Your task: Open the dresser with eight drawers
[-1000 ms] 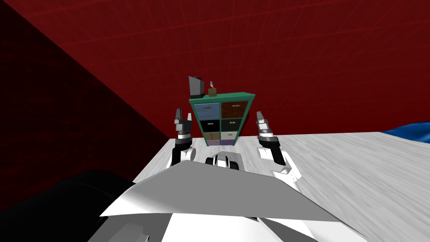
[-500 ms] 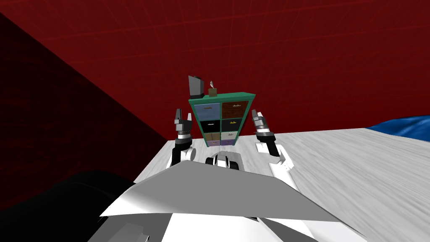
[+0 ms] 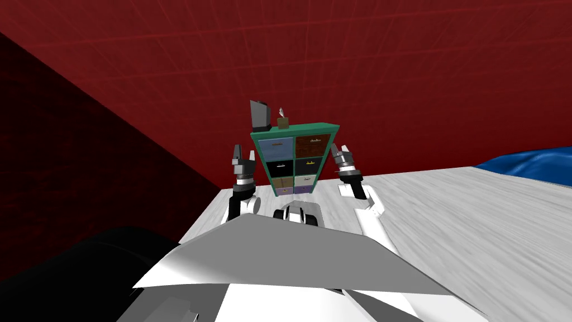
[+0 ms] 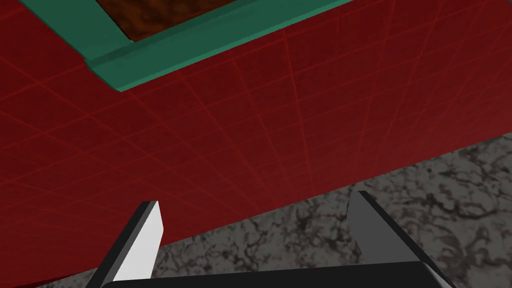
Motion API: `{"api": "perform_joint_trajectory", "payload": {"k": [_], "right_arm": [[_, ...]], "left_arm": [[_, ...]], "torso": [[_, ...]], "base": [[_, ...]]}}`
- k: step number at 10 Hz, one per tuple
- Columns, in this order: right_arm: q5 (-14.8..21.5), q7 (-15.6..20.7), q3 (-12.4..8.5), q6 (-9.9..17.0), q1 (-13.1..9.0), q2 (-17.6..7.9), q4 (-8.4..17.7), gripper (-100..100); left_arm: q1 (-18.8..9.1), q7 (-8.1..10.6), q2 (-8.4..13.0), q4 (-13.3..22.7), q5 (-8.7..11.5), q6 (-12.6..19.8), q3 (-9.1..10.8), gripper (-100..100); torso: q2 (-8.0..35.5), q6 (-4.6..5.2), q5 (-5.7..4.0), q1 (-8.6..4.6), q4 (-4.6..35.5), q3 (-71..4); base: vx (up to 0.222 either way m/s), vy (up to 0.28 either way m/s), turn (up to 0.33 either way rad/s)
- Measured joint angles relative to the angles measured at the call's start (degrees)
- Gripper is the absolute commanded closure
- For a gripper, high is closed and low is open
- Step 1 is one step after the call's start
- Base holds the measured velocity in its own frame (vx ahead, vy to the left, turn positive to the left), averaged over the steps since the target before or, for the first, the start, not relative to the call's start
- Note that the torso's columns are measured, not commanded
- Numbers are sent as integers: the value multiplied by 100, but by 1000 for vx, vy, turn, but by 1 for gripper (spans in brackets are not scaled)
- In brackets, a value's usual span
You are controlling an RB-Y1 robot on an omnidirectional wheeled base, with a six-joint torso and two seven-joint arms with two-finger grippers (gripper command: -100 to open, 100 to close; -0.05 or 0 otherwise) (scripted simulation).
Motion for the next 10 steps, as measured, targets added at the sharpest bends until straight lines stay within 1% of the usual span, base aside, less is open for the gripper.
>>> {"api": "perform_joint_trajectory", "payload": {"k": [1, 2, 3, 6, 7, 8, 9, 10], "right_arm": [[18, 119, -6, 3, -53, -3, 45, -100], [123, 275, -13, 16, -214, -11, 186, -100], [180, 436, -21, 44, -310, -32, 253, -100], [474, 935, -23, 160, -747, -87, 599, -100], [532, 1101, -35, 159, -859, -102, 722, -100], [548, 1223, -43, 139, -893, -109, 767, -100], [651, 1381, -32, 161, -1047, -119, 895, -100], [708, 1547, -35, 173, -1147, -134, 998, -100]], "left_arm": [[0, 0, 0, 0, 0, 0, 0, 0], [0, 0, 0, 0, 0, 0, 0, 0], [0, 0, 0, 0, 0, 0, 0, 0], [0, 0, 0, 0, 0, 0, 0, 0], [0, 0, 0, 0, 0, 0, 0, 0], [0, 0, 0, 0, 0, 0, 0, 0], [0, 0, 0, 0, 0, 0, 0, 0], [0, 0, 0, 0, 0, 0, 0, 0]], "torso": [[4, 1, -4, -11, 1, 3], [4, 2, -3, -7, 1, 3], [2, 1, -1, -3, 1, 2], [-2, 1, 0, 2, 0, -1], [1, 1, -2, -5, 0, 1], [4, 1, -5, -17, 1, 3], [3, 2, -4, -10, 1, 2], [2, 1, -2, -4, 1, 2]], "base": [[-5, 47, -101], [2, 52, -60], [5, 60, -94], [6, 66, -56], [-1, 24, 5], [-3, 34, -82], [-3, 40, -46], [3, 56, -75]]}}
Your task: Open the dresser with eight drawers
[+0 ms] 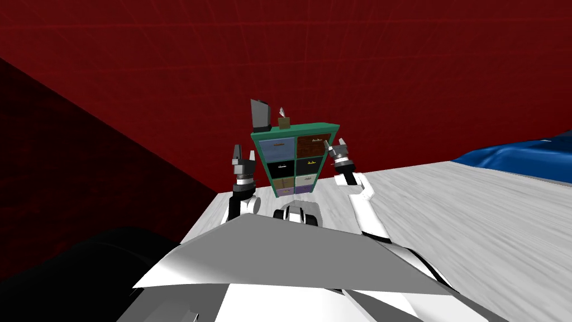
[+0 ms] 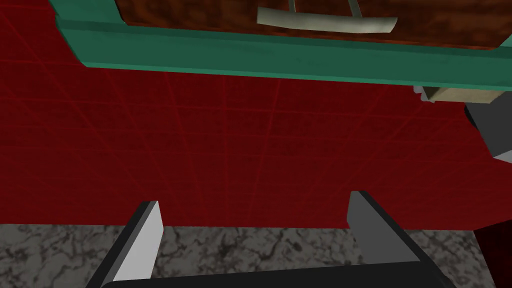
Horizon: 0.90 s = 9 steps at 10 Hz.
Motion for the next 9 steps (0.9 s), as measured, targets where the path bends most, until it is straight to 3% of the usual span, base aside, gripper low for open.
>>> {"api": "perform_joint_trajectory", "payload": {"k": [9], "right_arm": [[730, 1494, 124, 103, -974, -271, 1053, -100]], "left_arm": [[0, 0, 0, 0, 0, 0, 0, 0]], "torso": [[2, 1, 0, 1, 1, 1]], "base": [[-7, 47, -42]]}}
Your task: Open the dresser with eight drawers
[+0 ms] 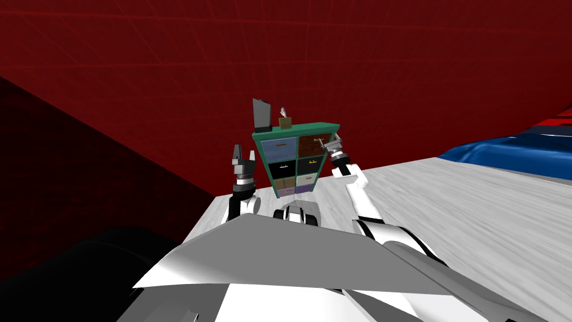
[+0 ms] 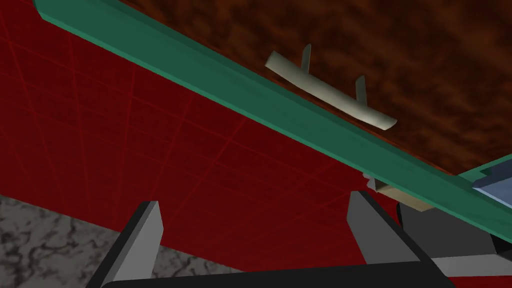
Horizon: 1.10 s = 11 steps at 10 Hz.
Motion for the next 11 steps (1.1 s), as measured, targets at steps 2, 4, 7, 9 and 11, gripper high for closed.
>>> {"api": "perform_joint_trajectory", "payload": {"k": [2, 4, 7, 9, 11], "right_arm": [[152, 330, 59, 23, -174, -39, 212, -100], [283, 659, 110, 11, -332, -118, 441, -100], [459, 1094, 192, 8, -499, -205, 704, -100], [584, 1398, 250, -20, -637, -256, 932, -100], [697, 1667, 318, -29, -733, -340, 1102, -100]], "left_arm": [[0, 0, 0, 0, 0, 0, 0, 0], [0, 0, 0, 0, 0, 0, 0, 0], [0, 0, 0, 0, 0, 0, 0, 0], [0, 0, 0, 0, 0, 0, 0, 0], [0, 0, 0, 0, 0, 0, 0, 0]], "torso": [[-3, -1, 0, 1, -1, -2], [-4, 0, 0, -2, -1, -3], [-2, -1, -1, -2, -1, -1], [-3, 0, 0, -2, -1, -2], [-2, 0, 0, -2, 0, -1]], "base": [[-8, 39, -26], [-7, 34, -26], [-11, 29, -21], [-11, 29, -17], [-13, 26, -15]]}}
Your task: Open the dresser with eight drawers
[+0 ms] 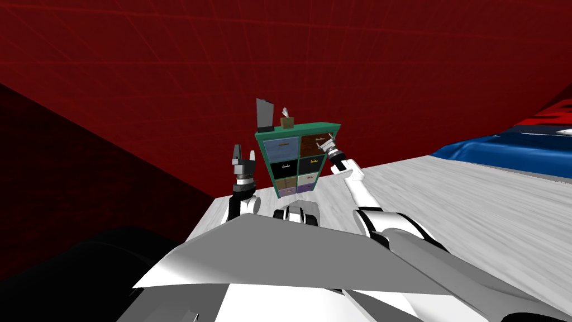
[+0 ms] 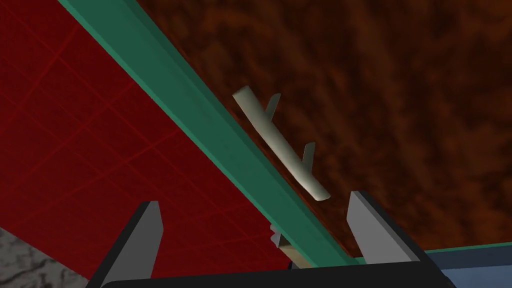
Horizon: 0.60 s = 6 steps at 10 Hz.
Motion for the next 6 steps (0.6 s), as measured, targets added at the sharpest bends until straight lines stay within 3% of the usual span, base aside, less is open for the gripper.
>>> {"api": "perform_joint_trajectory", "payload": {"k": [6], "right_arm": [[369, 834, 229, -55, -325, -267, 595, -100]], "left_arm": [[0, 0, 0, 0, 0, 0, 0, 0]], "torso": [[1, 0, 0, -1, 0, 0]], "base": [[-12, 25, -13]]}}
